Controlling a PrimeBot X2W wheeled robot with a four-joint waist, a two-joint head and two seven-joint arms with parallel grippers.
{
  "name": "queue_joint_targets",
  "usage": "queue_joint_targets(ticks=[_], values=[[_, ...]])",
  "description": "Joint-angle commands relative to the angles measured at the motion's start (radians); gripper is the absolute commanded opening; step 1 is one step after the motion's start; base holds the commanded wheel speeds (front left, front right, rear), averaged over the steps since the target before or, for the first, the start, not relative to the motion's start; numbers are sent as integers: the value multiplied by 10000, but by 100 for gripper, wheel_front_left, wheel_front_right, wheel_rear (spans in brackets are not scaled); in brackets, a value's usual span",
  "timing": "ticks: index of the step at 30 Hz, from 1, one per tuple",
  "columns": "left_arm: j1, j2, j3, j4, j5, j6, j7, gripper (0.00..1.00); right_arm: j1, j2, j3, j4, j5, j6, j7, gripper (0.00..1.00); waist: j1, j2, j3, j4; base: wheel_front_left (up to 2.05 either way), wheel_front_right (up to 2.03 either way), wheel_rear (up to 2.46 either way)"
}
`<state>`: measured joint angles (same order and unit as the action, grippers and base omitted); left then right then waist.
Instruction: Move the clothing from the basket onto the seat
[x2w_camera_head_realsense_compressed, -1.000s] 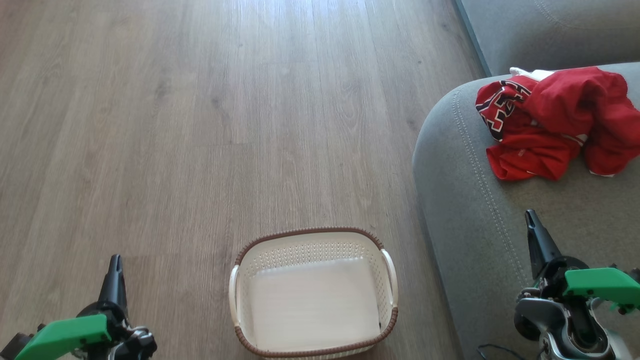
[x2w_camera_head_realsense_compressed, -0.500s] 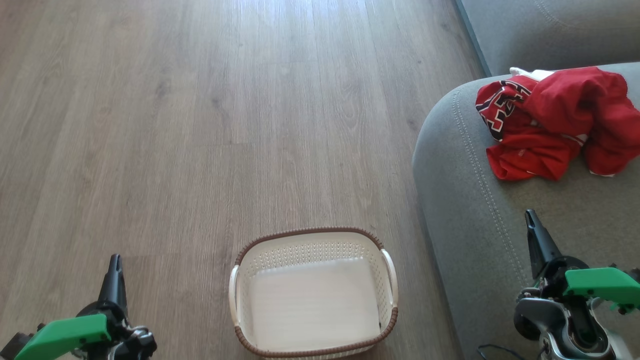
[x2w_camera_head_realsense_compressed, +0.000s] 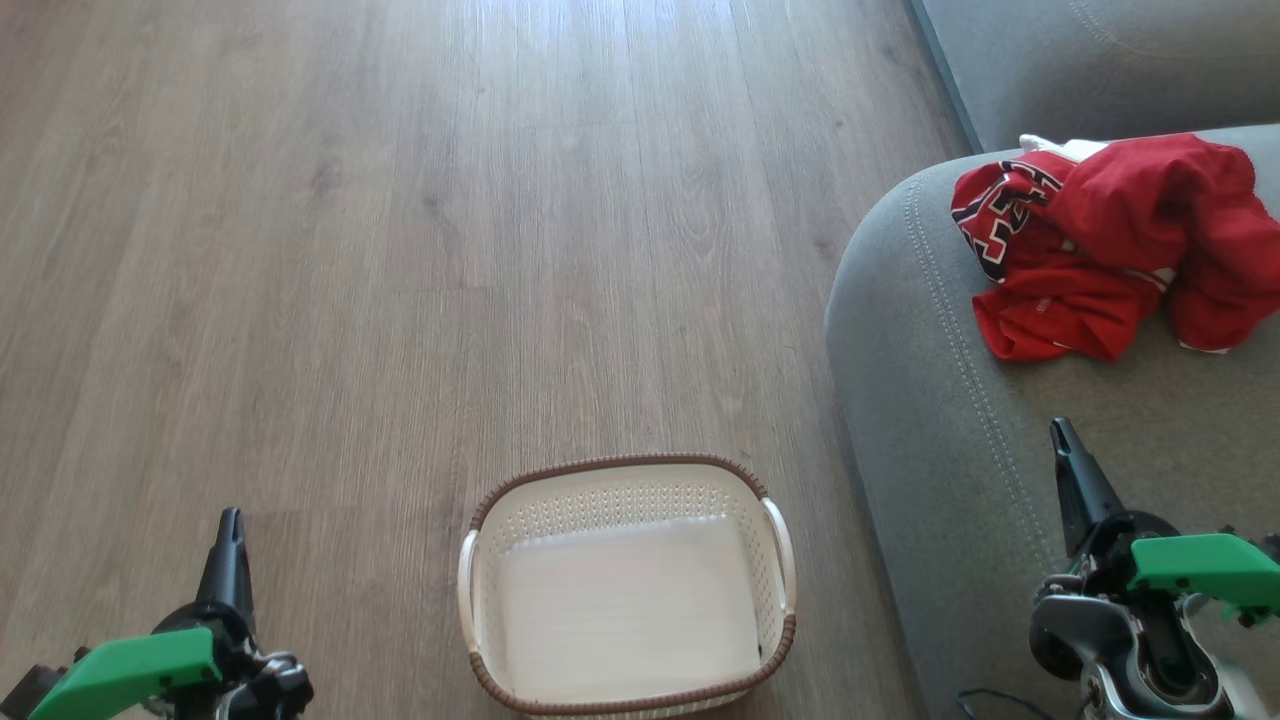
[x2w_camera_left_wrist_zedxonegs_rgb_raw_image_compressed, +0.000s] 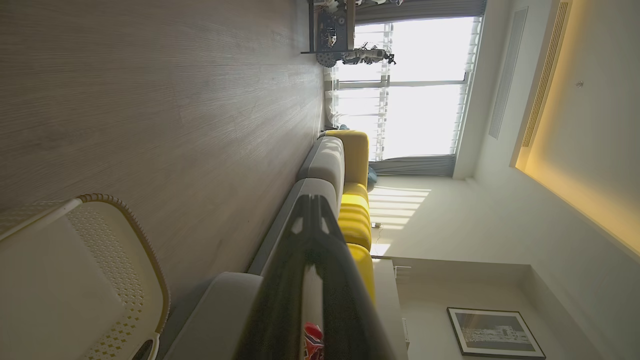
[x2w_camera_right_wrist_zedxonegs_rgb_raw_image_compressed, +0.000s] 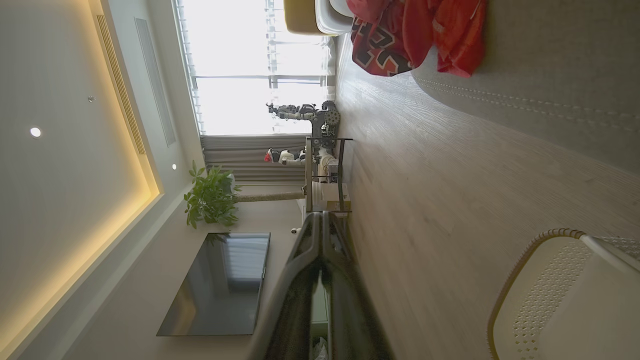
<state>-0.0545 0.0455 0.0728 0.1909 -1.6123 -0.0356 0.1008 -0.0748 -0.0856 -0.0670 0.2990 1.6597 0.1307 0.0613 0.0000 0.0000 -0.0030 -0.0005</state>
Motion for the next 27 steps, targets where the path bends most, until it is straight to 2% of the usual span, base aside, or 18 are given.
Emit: queue_joint_targets(ticks=[1, 27], values=[[-470, 106, 357, -370, -24, -87, 48, 0, -526, -194, 223, -410, 103, 0, -25, 0, 0, 0, 0, 1, 0, 0, 0], [-471, 98, 367, -371, -15, -87, 57, 0, -509, -394, 490, -442, 338, 0, -235, 0, 0, 0, 1, 1, 0, 0, 0]])
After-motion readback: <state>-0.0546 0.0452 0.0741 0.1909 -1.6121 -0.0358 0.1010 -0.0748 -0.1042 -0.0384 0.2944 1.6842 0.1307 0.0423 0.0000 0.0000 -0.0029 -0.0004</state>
